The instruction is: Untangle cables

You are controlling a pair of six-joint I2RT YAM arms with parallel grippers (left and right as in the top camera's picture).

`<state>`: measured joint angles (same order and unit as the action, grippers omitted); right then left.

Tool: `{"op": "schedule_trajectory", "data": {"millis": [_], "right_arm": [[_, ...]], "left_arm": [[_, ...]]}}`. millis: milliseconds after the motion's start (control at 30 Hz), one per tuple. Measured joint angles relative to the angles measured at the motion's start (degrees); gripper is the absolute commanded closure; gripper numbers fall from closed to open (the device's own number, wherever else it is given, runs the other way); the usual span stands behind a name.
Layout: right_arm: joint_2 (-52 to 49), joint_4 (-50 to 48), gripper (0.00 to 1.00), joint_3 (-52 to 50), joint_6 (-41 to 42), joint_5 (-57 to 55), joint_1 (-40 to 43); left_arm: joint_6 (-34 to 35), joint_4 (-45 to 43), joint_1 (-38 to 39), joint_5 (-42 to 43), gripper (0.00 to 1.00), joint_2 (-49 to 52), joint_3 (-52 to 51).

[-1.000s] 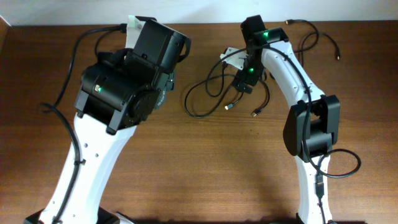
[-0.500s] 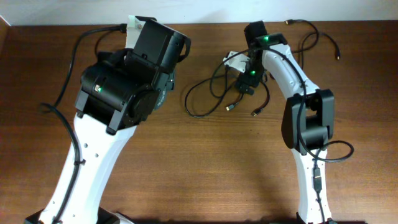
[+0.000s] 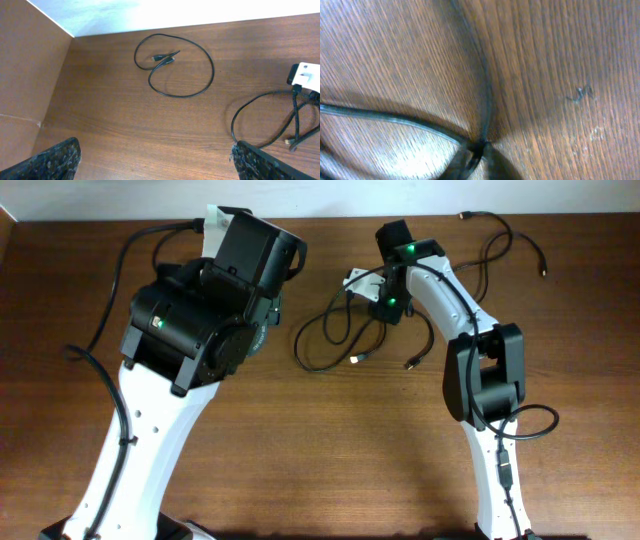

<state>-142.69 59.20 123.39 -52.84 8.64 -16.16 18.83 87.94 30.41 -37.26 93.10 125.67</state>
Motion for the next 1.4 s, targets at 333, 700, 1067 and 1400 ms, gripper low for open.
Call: {"op": "schedule_trajectory", "data": {"millis": [333,700,1067,1400], "right_arm": [[0.0,-0.7,0.01,-0.7,0.4,0.5,-0.1],[0.1,-1.2,0.06,-2.0,0.5,2.0,0.5],[1.6,-1.0,0.01,-4.9,-0.2,3.0,1.2],[2.7,2.0,0.02,-5.4,0.0,-9.7,2.1]], "left_arm": [[0.0,0.6,0.0,0.0,0.01,0.0,0.0],[0.0,0.5,0.0,0.0,0.01,0.0,0.0],[0.0,0.3,0.0,0.0,0.01,0.0,0.0],[0.0,-0.5,0.0,0.0,0.01,0.0,0.0]]}}
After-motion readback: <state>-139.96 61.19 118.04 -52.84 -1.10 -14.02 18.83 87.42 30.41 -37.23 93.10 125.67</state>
